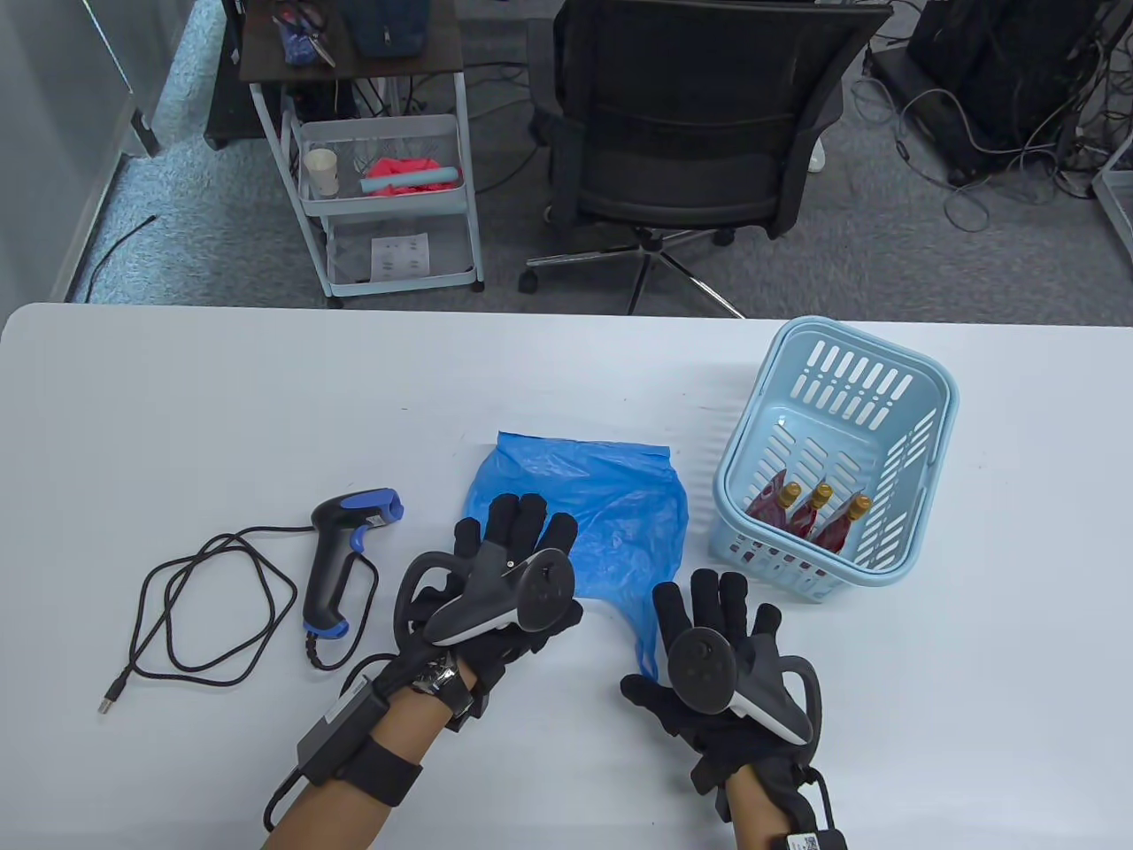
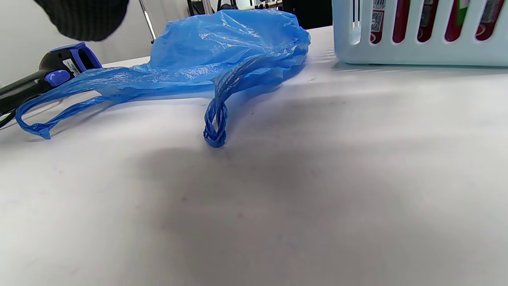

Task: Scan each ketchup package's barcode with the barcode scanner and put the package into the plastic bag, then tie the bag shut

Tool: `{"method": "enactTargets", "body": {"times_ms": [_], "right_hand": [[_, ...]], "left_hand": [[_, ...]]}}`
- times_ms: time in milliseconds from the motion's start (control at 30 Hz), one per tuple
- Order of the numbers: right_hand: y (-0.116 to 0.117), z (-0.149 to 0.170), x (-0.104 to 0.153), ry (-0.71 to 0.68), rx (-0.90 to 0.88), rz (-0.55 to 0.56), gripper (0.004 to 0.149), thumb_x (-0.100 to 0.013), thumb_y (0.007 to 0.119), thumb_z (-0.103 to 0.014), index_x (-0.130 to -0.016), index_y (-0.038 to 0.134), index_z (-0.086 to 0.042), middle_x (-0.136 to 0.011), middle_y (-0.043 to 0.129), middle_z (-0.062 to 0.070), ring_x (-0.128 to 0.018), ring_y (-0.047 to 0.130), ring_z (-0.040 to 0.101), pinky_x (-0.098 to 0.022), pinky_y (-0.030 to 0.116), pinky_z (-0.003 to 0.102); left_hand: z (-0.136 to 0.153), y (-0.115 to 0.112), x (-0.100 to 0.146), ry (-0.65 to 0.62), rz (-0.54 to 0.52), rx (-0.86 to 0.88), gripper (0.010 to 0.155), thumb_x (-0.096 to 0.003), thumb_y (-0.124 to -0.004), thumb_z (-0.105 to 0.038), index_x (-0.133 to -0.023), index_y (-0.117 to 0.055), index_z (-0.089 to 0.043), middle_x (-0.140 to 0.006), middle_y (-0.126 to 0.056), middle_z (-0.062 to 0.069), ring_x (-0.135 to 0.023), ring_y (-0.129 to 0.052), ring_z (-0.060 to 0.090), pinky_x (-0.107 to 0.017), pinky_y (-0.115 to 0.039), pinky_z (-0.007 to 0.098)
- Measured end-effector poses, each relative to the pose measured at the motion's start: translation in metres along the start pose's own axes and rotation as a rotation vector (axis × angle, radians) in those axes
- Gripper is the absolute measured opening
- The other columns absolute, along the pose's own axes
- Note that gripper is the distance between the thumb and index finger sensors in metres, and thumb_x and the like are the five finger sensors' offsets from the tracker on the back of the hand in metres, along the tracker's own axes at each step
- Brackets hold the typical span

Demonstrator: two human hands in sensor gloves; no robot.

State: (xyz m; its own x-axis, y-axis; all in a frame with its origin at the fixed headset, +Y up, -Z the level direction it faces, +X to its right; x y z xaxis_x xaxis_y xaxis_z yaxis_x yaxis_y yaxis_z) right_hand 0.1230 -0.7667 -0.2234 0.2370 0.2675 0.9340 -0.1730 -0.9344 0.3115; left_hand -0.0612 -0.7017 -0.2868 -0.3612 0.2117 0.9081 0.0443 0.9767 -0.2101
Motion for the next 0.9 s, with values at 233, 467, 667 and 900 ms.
{"method": "enactTargets", "body": {"times_ms": [233, 467, 667, 900], "right_hand": [[-0.001, 0.002, 0.001, 0.008, -0.004, 0.004, 0.095, -0.051, 0.065, -0.065, -0.114, 0.011, -0.019, -0.116, 0.001, 0.023, -0.103, -0.005, 0.048, -0.068, 0.003, 0.072], [-0.004, 0.006, 0.002, 0.017, -0.012, 0.015, 0.095, -0.051, 0.065, -0.065, -0.114, 0.012, -0.019, -0.116, 0.001, 0.023, -0.103, -0.005, 0.048, -0.068, 0.004, 0.072], [-0.005, 0.008, 0.003, 0.021, -0.011, 0.017, 0.095, -0.051, 0.065, -0.065, -0.114, 0.012, -0.018, -0.116, 0.001, 0.023, -0.103, -0.005, 0.048, -0.068, 0.004, 0.072], [-0.006, 0.007, 0.004, 0.018, -0.017, 0.02, 0.095, -0.051, 0.065, -0.065, -0.114, 0.012, -0.018, -0.116, 0.001, 0.023, -0.103, -0.005, 0.048, -0.068, 0.004, 0.072]], "left_hand": [[-0.009, -0.007, -0.028, 0.03, 0.057, -0.056, 0.09, -0.0434, -0.069, -0.069, -0.116, -0.033, -0.03, -0.121, -0.028, 0.009, -0.116, -0.037, 0.042, -0.079, -0.05, 0.064], [-0.014, -0.03, -0.055, 0.042, 0.172, -0.106, 0.091, -0.041, -0.074, -0.069, -0.115, -0.035, -0.032, -0.122, -0.036, 0.004, -0.116, -0.047, 0.04, -0.076, -0.058, 0.061], [-0.014, -0.052, -0.072, 0.059, 0.247, -0.124, 0.093, -0.0393, -0.078, -0.067, -0.115, -0.036, -0.033, -0.121, -0.038, 0.002, -0.115, -0.051, 0.038, -0.076, -0.061, 0.059], [-0.011, -0.076, -0.086, 0.098, 0.302, -0.169, 0.089, -0.0385, -0.082, -0.064, -0.113, -0.043, -0.034, -0.119, -0.048, -0.001, -0.107, -0.068, 0.033, -0.072, -0.068, 0.055]]}}
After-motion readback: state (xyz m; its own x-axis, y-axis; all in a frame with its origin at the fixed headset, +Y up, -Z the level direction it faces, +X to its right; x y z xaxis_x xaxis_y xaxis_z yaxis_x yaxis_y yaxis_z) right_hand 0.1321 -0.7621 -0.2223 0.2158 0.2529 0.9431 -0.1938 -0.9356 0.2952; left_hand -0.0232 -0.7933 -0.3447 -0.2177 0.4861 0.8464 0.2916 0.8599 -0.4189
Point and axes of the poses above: the tracker on the back of each hand, its own z axis roughly to the little-finger side, its own x axis roughly from the fingertips to the wrist, y = z × x, the point moved 5 cm from there along -x, roughly from the wrist to the fingertips
